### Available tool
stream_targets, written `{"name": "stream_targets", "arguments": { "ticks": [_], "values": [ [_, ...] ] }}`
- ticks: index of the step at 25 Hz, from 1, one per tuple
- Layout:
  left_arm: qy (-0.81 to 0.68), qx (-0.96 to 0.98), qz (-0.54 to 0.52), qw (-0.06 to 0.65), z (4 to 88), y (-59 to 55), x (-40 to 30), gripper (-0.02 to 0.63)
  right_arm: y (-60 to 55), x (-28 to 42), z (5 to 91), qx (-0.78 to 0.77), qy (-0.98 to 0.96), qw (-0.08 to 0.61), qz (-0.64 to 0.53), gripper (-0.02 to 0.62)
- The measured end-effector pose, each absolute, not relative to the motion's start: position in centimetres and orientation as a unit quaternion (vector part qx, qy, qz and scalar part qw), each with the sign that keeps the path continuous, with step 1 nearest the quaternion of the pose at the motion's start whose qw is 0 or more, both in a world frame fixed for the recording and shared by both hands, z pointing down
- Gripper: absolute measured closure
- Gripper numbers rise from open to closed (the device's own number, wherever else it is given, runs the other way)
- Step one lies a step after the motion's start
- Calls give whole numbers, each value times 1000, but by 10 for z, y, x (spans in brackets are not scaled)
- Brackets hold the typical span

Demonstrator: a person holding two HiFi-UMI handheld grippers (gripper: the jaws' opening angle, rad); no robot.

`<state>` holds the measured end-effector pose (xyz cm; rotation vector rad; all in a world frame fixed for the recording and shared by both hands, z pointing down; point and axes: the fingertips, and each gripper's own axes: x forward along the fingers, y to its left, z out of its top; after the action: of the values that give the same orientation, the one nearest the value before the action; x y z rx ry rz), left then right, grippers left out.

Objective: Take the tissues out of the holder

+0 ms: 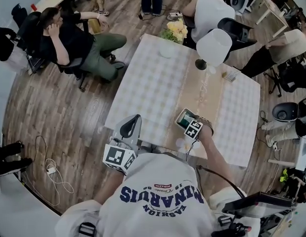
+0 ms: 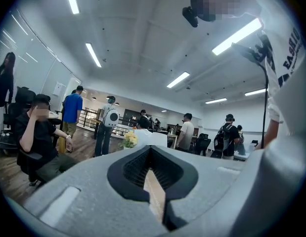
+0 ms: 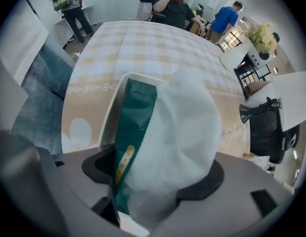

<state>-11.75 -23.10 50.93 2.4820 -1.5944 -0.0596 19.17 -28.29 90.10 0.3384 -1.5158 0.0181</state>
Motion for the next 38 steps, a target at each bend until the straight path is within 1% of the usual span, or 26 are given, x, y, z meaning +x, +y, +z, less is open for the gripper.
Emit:
{"name": "stream_targets", "arguments": {
  "ticks": [7,10,12,16,23,28,31,35,38],
  "values": [
    [-526,845,-21,95,506,-229,-104,603,-279,191,894,170,-690,704,-2,256],
    [-521,848,-19,93,508,-224,-102,603,-273,192,887,190,-698,691,-3,299],
    [-519,850,-17,90,511,-217,-104,603,-266,190,884,202,-703,682,-5,307],
    [-518,851,-15,90,512,-223,-98,603,-273,191,865,230,-715,660,-12,308],
    [-490,867,-17,92,507,-239,-82,603,-288,189,802,306,-732,608,-8,308],
    [-463,882,-11,91,501,-243,-61,603,-283,194,734,379,-746,547,-3,308],
    [-444,892,-7,85,497,-253,-46,603,-282,197,686,423,-756,499,-6,308],
    [-421,904,-5,74,493,-254,-31,603,-272,194,619,480,-772,416,-14,308],
    [-408,911,-4,69,491,-254,-22,603,-265,195,561,527,-785,324,-33,308]
  ]
}}
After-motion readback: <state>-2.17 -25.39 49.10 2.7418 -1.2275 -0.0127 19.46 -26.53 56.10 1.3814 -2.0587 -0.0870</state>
